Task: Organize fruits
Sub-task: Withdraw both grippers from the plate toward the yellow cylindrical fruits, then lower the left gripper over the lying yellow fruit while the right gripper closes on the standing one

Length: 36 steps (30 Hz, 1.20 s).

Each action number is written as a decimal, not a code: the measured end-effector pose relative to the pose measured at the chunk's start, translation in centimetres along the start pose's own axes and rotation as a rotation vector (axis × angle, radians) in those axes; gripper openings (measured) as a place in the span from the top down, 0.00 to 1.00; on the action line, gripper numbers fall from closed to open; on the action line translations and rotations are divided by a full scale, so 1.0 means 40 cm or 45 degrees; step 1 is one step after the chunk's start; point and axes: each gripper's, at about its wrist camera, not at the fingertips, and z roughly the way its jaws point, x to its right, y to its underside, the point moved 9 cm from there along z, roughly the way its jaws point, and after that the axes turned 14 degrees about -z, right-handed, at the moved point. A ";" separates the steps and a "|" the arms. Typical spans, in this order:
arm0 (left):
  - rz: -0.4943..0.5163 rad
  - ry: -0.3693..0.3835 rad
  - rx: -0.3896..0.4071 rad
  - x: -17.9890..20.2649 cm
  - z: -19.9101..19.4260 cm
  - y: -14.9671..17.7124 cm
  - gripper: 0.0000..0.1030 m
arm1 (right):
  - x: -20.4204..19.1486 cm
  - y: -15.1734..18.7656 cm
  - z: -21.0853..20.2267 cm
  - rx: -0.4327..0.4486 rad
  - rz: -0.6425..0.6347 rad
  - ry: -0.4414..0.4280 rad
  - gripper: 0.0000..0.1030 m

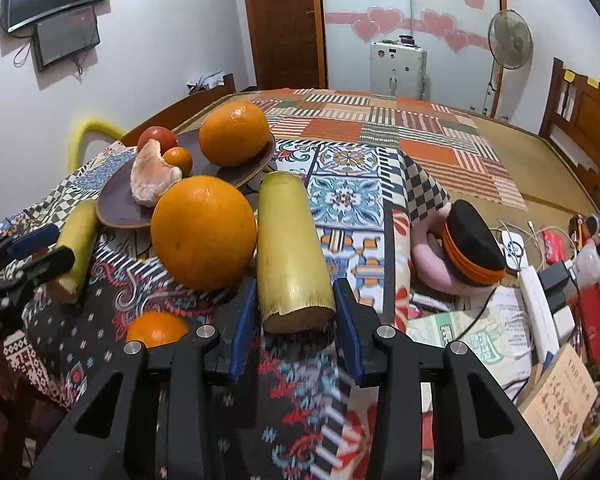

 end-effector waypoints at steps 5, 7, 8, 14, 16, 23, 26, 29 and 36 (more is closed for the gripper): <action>-0.048 0.019 -0.036 -0.008 -0.004 0.001 0.56 | -0.018 0.042 -0.049 -0.005 -0.006 0.035 0.66; -0.084 0.028 -0.057 -0.012 -0.004 0.004 0.54 | -0.025 0.054 -0.064 -0.006 -0.022 0.050 0.66; -0.113 0.032 -0.073 -0.015 -0.003 0.006 0.52 | -0.030 0.059 -0.071 -0.007 -0.032 0.056 0.66; -0.242 0.043 -0.136 -0.025 0.017 0.016 0.37 | -0.036 0.070 -0.085 -0.001 -0.040 0.048 0.65; -0.234 0.026 -0.136 -0.018 0.022 0.015 0.36 | -0.033 0.065 -0.083 0.012 -0.017 0.026 0.65; -0.263 -0.065 -0.153 0.001 0.064 0.015 0.32 | -0.032 0.043 -0.065 0.052 0.020 -0.012 0.65; -0.303 -0.090 -0.173 -0.006 0.090 0.023 0.31 | -0.036 0.039 -0.064 0.062 0.027 -0.024 0.64; -0.317 -0.102 -0.159 -0.011 0.088 0.023 0.33 | -0.038 0.041 -0.070 0.071 0.032 -0.033 0.66; -0.285 -0.087 -0.164 -0.032 0.055 0.041 0.48 | -0.042 0.054 -0.085 0.075 0.036 -0.029 0.66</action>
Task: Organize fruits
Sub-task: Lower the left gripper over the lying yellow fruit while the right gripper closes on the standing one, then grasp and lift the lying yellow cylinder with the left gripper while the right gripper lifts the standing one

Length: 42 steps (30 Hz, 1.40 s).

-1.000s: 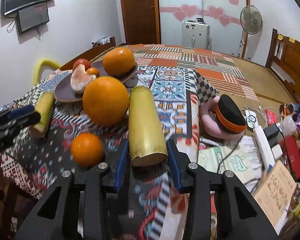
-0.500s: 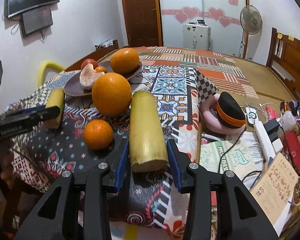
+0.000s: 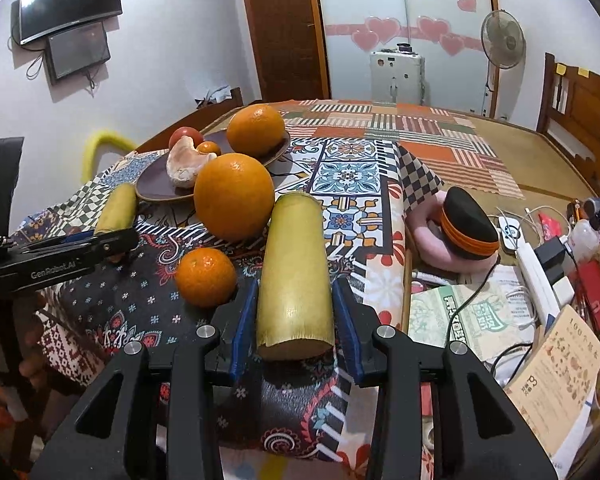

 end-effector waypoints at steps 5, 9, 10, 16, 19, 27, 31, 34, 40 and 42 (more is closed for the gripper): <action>0.067 0.040 -0.036 -0.024 -0.033 0.023 0.55 | -0.007 0.013 -0.017 -0.005 0.007 0.007 0.66; 0.122 0.078 -0.071 -0.042 -0.056 0.041 0.60 | -0.011 0.022 -0.030 -0.012 0.016 0.014 0.66; 0.135 0.088 -0.083 -0.047 -0.061 0.046 0.61 | -0.011 0.026 -0.034 -0.014 0.017 0.017 0.66; 0.213 0.118 -0.148 -0.093 -0.097 0.067 0.68 | -0.013 0.037 -0.046 -0.028 0.011 0.033 0.66; 0.244 0.122 -0.176 -0.108 -0.106 0.071 0.68 | -0.016 0.035 -0.044 -0.046 -0.013 0.039 0.66; 0.344 0.124 -0.187 -0.088 -0.113 0.065 0.65 | -0.016 0.027 -0.036 -0.062 -0.027 0.027 0.66; 0.353 0.126 -0.202 -0.075 -0.098 0.050 0.64 | -0.013 0.012 -0.023 -0.058 -0.020 0.014 0.66; 0.367 0.115 -0.213 -0.063 -0.081 0.039 0.64 | -0.011 0.000 -0.011 -0.053 -0.026 0.014 0.66; 0.396 0.143 -0.237 -0.026 -0.062 0.017 0.64 | -0.017 -0.024 0.019 -0.061 -0.047 -0.018 0.66; 0.414 0.139 -0.262 -0.011 -0.047 0.014 0.64 | -0.020 -0.029 0.030 -0.072 -0.055 -0.033 0.66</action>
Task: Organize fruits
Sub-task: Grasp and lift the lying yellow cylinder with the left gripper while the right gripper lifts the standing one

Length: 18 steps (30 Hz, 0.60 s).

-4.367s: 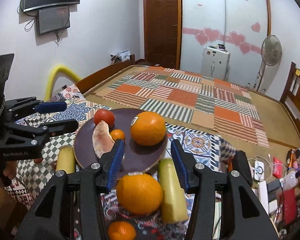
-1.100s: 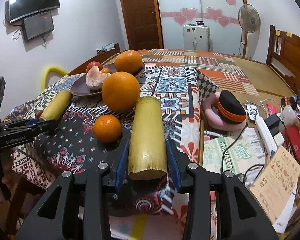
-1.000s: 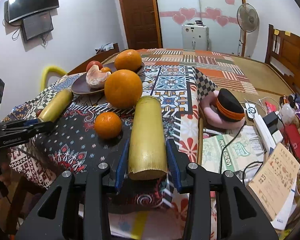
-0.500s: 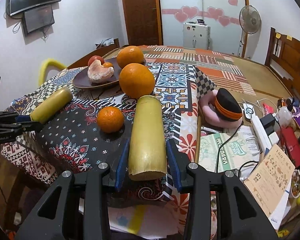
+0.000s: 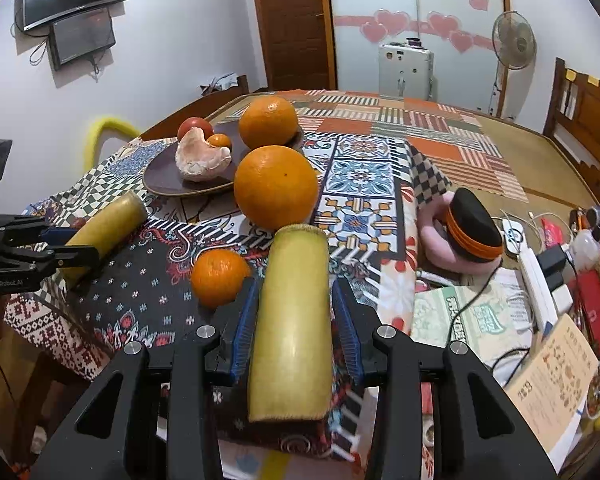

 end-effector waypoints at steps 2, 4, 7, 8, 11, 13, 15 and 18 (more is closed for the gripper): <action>0.018 -0.010 -0.011 0.008 0.012 -0.010 0.63 | -0.002 -0.003 0.011 -0.014 -0.017 -0.012 0.66; 0.037 -0.018 -0.022 0.015 0.024 -0.022 0.63 | -0.004 -0.006 0.018 -0.023 -0.034 -0.013 0.65; 0.040 -0.012 -0.049 0.021 0.041 -0.035 0.63 | -0.005 -0.012 0.023 -0.028 -0.055 -0.008 0.65; 0.033 -0.009 -0.063 0.022 0.047 -0.040 0.63 | -0.004 -0.012 0.025 -0.026 -0.055 -0.009 0.65; 0.026 0.001 -0.091 0.028 0.058 -0.053 0.63 | 0.001 -0.015 0.028 -0.022 -0.041 -0.030 0.65; 0.032 0.002 -0.100 0.033 0.061 -0.058 0.61 | 0.004 -0.016 0.031 -0.020 -0.034 -0.044 0.65; 0.045 0.000 -0.111 0.040 0.069 -0.065 0.61 | 0.005 -0.018 0.035 -0.023 -0.034 -0.051 0.65; 0.049 0.000 -0.138 0.050 0.090 -0.071 0.60 | 0.000 -0.021 0.044 -0.038 -0.049 -0.056 0.65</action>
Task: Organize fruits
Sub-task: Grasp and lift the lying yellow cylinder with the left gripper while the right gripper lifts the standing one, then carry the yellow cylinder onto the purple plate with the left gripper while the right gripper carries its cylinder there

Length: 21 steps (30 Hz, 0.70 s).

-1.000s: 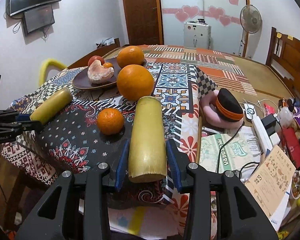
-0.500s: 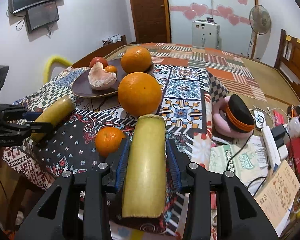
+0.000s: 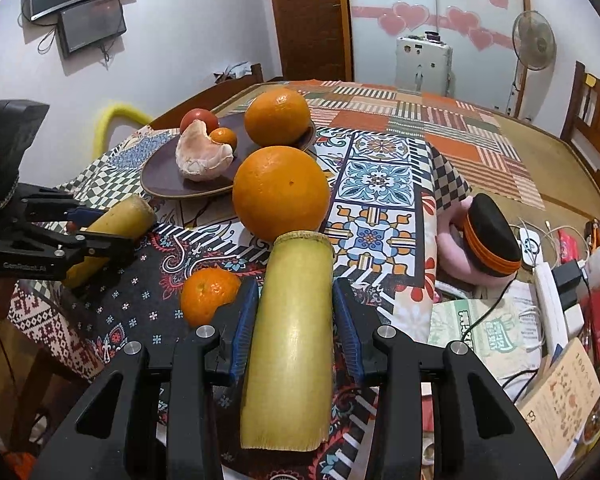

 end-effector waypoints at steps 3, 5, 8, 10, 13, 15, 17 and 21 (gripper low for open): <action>0.009 -0.017 0.017 0.003 0.010 -0.012 0.60 | -0.002 -0.003 0.007 -0.018 -0.017 0.004 0.65; 0.004 -0.015 0.030 0.006 0.014 -0.018 0.60 | -0.004 -0.004 0.011 -0.025 -0.030 0.008 0.65; -0.013 0.002 0.054 0.004 0.012 -0.020 0.61 | -0.002 -0.003 0.009 -0.017 -0.025 0.016 0.66; -0.024 0.008 0.067 -0.002 0.006 -0.017 0.62 | -0.001 -0.002 0.005 -0.008 -0.012 0.020 0.66; -0.045 0.025 0.111 -0.018 -0.025 -0.013 0.62 | -0.001 -0.006 -0.015 0.022 -0.004 0.035 0.67; -0.049 0.040 0.155 -0.025 -0.062 -0.013 0.62 | -0.003 -0.011 -0.034 0.041 -0.002 0.042 0.67; -0.044 0.044 0.201 -0.027 -0.097 -0.015 0.62 | 0.000 -0.021 -0.057 0.071 0.004 0.054 0.67; -0.042 0.041 0.304 -0.038 -0.173 -0.017 0.63 | -0.004 -0.047 -0.098 0.134 0.023 0.067 0.67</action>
